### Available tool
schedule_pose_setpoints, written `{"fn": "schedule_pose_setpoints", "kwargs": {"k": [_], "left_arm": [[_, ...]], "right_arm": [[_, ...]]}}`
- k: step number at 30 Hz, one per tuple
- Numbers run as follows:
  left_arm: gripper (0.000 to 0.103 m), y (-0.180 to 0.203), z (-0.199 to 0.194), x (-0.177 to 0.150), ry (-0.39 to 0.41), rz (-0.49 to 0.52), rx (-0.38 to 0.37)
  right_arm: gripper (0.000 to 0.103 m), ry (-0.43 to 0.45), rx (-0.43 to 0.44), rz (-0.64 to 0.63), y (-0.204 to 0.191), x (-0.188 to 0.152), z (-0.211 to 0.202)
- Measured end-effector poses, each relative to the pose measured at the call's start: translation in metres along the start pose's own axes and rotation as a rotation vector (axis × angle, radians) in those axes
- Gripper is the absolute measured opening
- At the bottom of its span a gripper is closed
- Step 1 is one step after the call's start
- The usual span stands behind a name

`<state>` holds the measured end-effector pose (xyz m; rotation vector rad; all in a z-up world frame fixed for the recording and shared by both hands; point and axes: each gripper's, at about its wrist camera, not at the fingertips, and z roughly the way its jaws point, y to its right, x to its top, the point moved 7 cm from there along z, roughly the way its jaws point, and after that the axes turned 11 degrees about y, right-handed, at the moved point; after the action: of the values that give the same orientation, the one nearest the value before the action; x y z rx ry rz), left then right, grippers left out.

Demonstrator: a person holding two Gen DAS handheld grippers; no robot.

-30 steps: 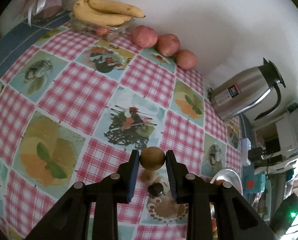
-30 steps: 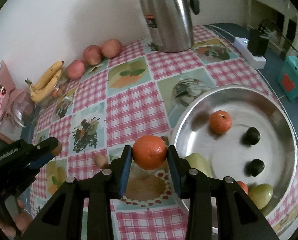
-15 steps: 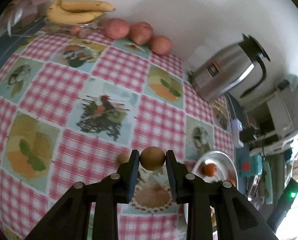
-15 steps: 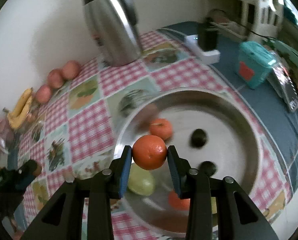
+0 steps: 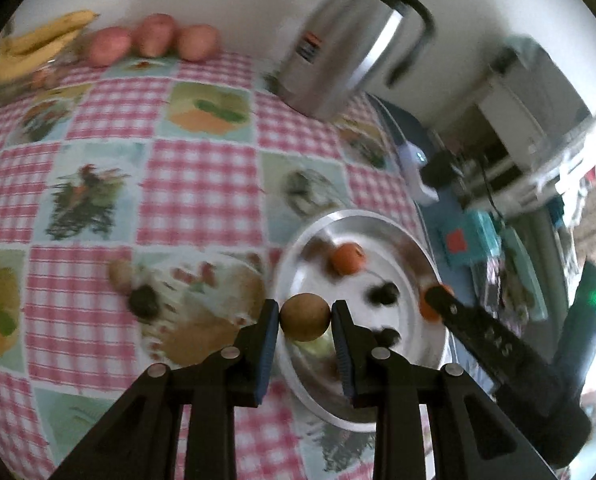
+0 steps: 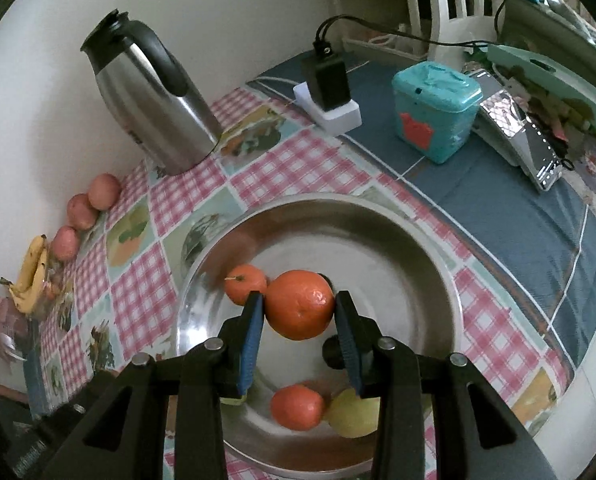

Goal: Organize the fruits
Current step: 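Carry the tangerine in the right tool while the left tool carries the kiwi to the plate, then lower and open the right tool on the plate while the left tool releases the kiwi there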

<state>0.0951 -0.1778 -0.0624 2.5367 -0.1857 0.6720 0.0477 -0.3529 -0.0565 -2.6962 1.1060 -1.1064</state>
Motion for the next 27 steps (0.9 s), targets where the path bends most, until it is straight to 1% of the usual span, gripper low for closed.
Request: {"fn": "schedule_pose_setpoints", "kwargs": {"k": [4,7,13,18,27], "left_arm": [[0.029,0.018,0.01,-0.013,-0.043,0.053,-0.012],[0.029,0.023,0.018,-0.021,-0.074,0.067,-0.013],[0.029,0.02,0.03,-0.03,-0.109,0.074,0.005],[0.029,0.017,0.037,-0.037,-0.14,0.072,0.011],[0.029,0.019,0.044,-0.044,-0.168,0.09,0.025]], "right_arm": [[0.038,-0.005,0.001,0.007,0.004,-0.001,-0.001],[0.038,-0.018,0.005,0.005,0.004,-0.003,0.001],[0.038,-0.064,0.014,-0.015,-0.002,-0.013,0.009],[0.038,-0.127,0.007,-0.039,-0.006,-0.026,0.022],[0.038,-0.183,0.007,-0.063,-0.01,-0.04,0.033]]}}
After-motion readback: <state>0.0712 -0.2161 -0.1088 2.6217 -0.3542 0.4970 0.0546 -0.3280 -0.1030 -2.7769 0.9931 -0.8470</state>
